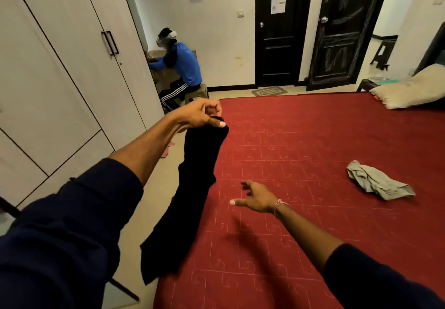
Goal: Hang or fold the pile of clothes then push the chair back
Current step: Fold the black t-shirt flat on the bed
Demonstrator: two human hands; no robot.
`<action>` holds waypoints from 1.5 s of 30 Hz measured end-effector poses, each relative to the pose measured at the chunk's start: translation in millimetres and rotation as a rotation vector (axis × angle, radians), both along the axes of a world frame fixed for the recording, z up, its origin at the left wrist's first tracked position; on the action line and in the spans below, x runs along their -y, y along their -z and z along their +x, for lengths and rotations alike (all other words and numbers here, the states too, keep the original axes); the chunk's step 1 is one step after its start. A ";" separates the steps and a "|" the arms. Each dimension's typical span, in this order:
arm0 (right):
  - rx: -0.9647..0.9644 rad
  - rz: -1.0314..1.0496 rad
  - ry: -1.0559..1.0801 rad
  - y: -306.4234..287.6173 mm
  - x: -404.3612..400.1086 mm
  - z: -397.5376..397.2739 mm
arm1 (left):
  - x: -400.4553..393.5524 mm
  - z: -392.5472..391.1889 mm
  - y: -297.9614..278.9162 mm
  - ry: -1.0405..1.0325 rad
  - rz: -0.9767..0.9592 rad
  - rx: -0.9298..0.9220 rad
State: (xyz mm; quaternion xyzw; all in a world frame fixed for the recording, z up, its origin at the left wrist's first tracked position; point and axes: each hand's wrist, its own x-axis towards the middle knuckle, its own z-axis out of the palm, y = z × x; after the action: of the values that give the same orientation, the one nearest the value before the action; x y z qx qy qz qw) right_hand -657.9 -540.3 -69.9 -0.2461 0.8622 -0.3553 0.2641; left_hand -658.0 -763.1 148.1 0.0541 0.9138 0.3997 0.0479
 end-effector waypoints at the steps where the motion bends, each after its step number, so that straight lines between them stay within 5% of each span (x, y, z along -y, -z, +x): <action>1: -0.034 -0.019 -0.008 -3.8 8.7 -6.0 | -0.1 -2.7 -8.7 0.003 0.003 -0.023; 9: -0.259 -0.216 0.074 -39.0 54.3 -65.7 | 17.9 -8.6 -90.2 0.029 0.043 -0.087; 16: -0.251 -0.324 0.131 -78.3 54.3 -105.8 | 21.2 7.4 -125.7 0.020 0.168 -0.111; 23: 0.091 -0.348 -0.021 -80.7 15.2 -92.0 | 12.3 16.7 -125.1 0.013 0.214 -0.134; 30: 0.458 -0.448 -0.403 -81.9 1.0 -46.7 | -14.3 33.7 -133.1 0.032 0.221 -0.139; 37: 0.724 -0.666 -0.417 -92.7 -10.4 -26.7 | -14.6 59.4 -147.3 0.002 0.229 -0.170; 41: 0.548 -0.657 -0.255 -102.3 -39.5 -41.7 | 8.8 78.5 -147.7 -0.040 0.228 -0.189; 45: 0.001 -0.525 0.081 -135.4 -70.5 -43.6 | 32.3 96.7 -134.0 -0.152 0.234 -0.215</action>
State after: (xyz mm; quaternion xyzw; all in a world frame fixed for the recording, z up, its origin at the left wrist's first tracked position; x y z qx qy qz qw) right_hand -701.5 -469.7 65.5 -0.2713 0.7496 -0.5773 0.1769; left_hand -561.4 -795.4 282.2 0.0326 0.8624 0.4977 -0.0871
